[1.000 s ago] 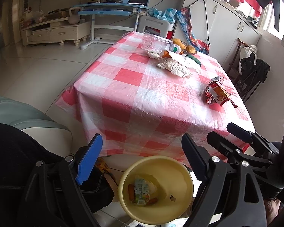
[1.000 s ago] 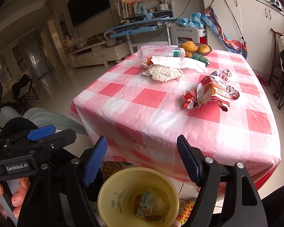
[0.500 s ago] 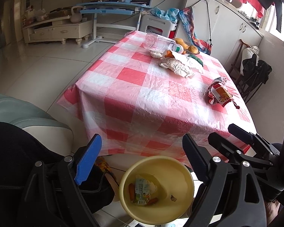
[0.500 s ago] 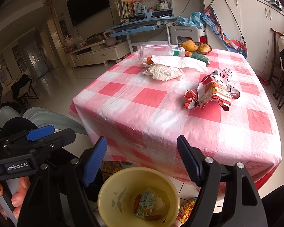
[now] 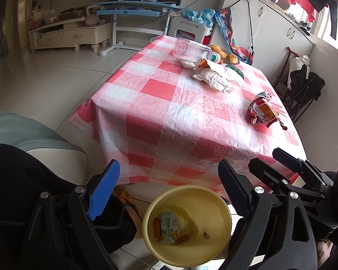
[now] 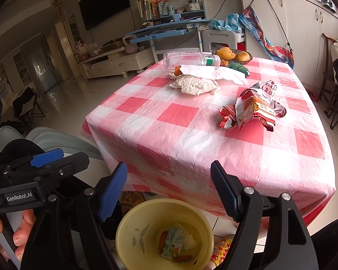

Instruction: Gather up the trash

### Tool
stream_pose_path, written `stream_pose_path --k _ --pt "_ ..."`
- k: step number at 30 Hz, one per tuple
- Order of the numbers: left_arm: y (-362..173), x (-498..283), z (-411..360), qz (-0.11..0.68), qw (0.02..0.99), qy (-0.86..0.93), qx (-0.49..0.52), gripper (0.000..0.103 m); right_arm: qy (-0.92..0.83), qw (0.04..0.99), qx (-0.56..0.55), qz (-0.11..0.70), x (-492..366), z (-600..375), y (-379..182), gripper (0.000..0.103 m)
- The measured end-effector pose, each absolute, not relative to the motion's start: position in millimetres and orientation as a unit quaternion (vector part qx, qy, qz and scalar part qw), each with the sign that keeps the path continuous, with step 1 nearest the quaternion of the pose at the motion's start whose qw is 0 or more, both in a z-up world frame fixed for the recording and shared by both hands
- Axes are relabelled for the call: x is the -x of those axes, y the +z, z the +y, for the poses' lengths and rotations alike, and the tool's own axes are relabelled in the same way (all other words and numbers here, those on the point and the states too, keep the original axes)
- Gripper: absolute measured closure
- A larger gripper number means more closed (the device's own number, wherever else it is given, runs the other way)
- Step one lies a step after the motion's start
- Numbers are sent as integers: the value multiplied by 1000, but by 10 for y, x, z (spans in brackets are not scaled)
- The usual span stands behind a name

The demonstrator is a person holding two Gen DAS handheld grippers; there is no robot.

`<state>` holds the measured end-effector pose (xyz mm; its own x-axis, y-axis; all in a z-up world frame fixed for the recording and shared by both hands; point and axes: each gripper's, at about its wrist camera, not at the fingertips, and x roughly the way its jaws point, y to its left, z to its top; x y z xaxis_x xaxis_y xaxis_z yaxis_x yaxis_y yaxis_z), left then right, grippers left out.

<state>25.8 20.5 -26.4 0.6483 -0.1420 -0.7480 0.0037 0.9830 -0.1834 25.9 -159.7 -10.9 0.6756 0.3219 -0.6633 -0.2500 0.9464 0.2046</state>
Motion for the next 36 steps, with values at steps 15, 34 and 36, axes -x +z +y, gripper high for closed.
stream_pose_path --k 15,34,36 --pt "-279 -266 237 417 904 -38 89 16 153 916 -48 369 -263 -1642 -137 27" --pt "-269 -276 230 417 904 -27 91 16 145 921 -60 358 -233 -1717 -65 26" --pt "-270 -276 231 417 904 -27 92 16 145 920 -59 359 -233 -1718 -66 26"
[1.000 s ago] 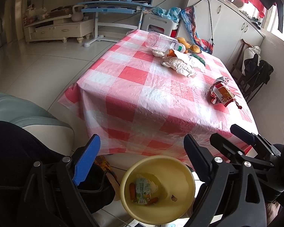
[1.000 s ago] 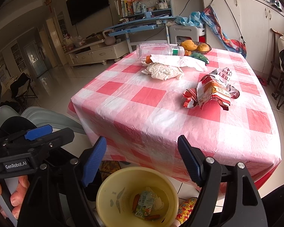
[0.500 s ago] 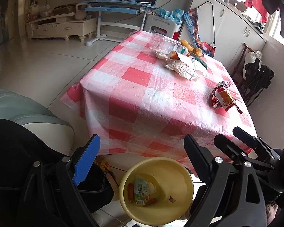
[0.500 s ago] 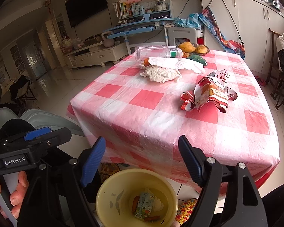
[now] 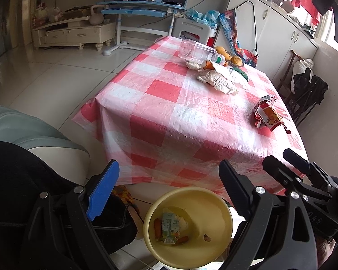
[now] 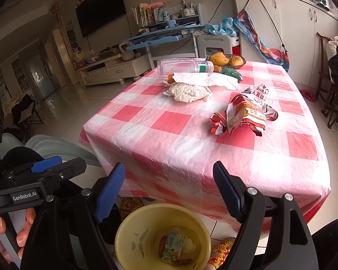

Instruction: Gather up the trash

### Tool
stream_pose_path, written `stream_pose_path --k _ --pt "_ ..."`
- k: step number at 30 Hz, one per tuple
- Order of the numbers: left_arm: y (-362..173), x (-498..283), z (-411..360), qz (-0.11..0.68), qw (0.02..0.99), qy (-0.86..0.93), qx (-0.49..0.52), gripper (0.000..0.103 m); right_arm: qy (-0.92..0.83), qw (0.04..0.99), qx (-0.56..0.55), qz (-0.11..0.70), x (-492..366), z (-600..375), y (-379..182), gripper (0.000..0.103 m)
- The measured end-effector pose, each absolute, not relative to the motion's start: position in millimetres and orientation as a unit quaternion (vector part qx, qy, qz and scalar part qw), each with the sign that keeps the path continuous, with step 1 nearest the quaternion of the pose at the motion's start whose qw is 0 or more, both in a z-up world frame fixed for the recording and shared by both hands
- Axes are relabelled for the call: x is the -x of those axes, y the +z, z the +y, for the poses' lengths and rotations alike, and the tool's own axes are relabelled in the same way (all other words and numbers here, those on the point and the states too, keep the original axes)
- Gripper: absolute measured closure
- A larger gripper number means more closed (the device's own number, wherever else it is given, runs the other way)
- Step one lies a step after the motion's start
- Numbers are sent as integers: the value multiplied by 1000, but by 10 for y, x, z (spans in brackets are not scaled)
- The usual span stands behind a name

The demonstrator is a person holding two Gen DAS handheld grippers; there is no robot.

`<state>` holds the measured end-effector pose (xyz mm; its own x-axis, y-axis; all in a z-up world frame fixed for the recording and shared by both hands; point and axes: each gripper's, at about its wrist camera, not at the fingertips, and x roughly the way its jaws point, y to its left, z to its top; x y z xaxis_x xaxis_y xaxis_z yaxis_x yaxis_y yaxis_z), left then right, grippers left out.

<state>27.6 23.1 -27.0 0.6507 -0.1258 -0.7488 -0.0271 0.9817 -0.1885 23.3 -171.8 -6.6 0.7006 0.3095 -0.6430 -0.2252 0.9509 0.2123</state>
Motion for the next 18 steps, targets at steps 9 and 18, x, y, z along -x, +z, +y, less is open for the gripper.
stream_pose_path --k 9,18 --pt "-254 -279 270 415 903 -30 104 16 146 918 -46 365 -246 -1661 -91 26" --pt "-254 -280 271 415 903 -29 104 16 144 919 -50 363 -248 -1671 -84 26"
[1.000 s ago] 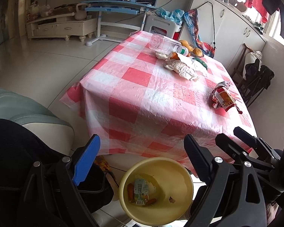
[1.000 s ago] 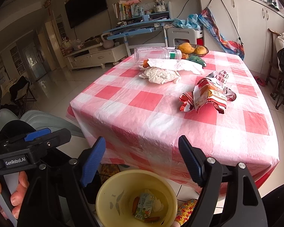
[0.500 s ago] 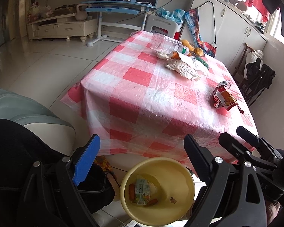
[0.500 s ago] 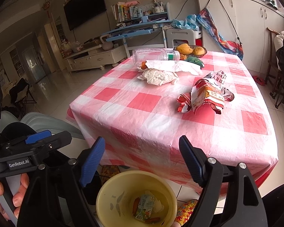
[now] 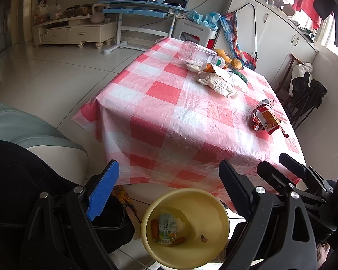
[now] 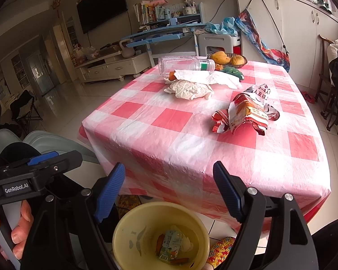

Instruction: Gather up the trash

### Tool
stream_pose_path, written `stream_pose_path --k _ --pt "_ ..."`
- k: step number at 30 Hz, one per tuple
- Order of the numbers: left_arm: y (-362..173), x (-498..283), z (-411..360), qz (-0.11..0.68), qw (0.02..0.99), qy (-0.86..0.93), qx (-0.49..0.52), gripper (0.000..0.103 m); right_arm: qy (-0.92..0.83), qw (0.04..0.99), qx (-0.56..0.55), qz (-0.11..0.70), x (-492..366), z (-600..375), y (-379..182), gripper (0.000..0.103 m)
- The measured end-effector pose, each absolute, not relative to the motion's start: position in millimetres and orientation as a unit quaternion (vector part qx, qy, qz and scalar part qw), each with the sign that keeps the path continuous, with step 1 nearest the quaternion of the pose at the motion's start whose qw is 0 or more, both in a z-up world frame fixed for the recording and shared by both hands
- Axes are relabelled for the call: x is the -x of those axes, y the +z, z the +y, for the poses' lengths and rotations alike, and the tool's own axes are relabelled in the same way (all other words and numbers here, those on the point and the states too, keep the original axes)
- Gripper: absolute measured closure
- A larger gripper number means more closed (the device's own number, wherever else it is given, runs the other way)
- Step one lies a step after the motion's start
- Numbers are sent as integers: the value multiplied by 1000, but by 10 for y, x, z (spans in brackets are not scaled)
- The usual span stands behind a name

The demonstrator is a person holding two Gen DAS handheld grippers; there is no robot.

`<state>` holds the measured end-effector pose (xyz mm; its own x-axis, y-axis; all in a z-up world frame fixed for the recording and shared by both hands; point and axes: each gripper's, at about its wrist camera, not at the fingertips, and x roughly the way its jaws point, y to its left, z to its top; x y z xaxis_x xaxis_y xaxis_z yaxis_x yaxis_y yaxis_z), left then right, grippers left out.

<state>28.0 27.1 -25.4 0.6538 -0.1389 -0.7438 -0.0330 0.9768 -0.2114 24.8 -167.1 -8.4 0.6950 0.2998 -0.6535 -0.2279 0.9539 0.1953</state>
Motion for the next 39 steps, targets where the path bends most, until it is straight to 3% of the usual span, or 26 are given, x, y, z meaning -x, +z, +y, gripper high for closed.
stream_pose_path --k 39 --pt "-250 -285 280 415 903 -29 105 16 143 918 -46 368 -253 -1638 -98 25"
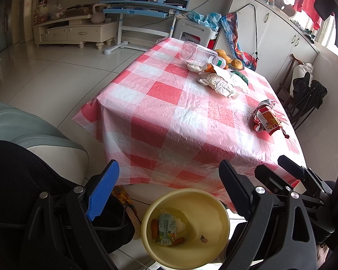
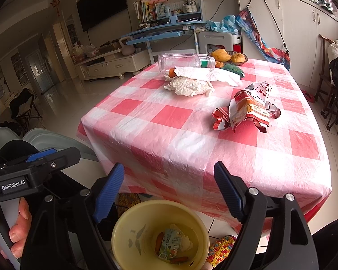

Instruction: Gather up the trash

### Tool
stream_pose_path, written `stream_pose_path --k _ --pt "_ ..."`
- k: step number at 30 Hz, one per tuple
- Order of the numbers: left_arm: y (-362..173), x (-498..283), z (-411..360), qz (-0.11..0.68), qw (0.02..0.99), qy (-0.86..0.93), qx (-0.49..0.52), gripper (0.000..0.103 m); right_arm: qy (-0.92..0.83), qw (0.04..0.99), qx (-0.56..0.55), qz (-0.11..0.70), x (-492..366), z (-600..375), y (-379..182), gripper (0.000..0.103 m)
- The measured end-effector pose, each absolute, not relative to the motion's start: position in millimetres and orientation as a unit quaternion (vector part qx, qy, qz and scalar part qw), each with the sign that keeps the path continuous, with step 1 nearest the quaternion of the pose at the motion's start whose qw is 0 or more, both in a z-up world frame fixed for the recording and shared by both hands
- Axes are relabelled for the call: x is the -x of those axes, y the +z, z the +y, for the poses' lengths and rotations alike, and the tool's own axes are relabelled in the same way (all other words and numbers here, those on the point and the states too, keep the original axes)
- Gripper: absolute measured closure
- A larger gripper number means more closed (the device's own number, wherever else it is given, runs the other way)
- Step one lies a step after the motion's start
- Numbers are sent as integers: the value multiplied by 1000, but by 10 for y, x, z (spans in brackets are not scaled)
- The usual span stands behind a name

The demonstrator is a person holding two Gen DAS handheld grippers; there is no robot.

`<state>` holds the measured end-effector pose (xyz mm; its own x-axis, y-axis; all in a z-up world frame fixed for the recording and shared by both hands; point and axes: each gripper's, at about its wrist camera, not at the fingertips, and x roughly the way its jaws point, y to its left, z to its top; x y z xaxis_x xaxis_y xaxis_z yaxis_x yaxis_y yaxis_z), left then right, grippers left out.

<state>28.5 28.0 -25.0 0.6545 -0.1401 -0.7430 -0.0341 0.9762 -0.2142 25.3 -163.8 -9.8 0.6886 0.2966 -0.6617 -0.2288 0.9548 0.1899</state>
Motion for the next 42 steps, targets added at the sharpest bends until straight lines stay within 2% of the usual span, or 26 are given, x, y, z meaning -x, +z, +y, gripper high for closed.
stream_pose_path --k 15,28,42 --pt "-84 -529 447 402 902 -22 154 16 94 920 -98 367 -533 -2101 132 25" --pt "-227 -1524 -274 424 900 -48 90 15 96 892 -121 425 -1141 -2542 -190 24" --pt "-423 -2605 -922 434 899 -53 28 15 107 887 -144 426 -1300 -2546 -256 24"
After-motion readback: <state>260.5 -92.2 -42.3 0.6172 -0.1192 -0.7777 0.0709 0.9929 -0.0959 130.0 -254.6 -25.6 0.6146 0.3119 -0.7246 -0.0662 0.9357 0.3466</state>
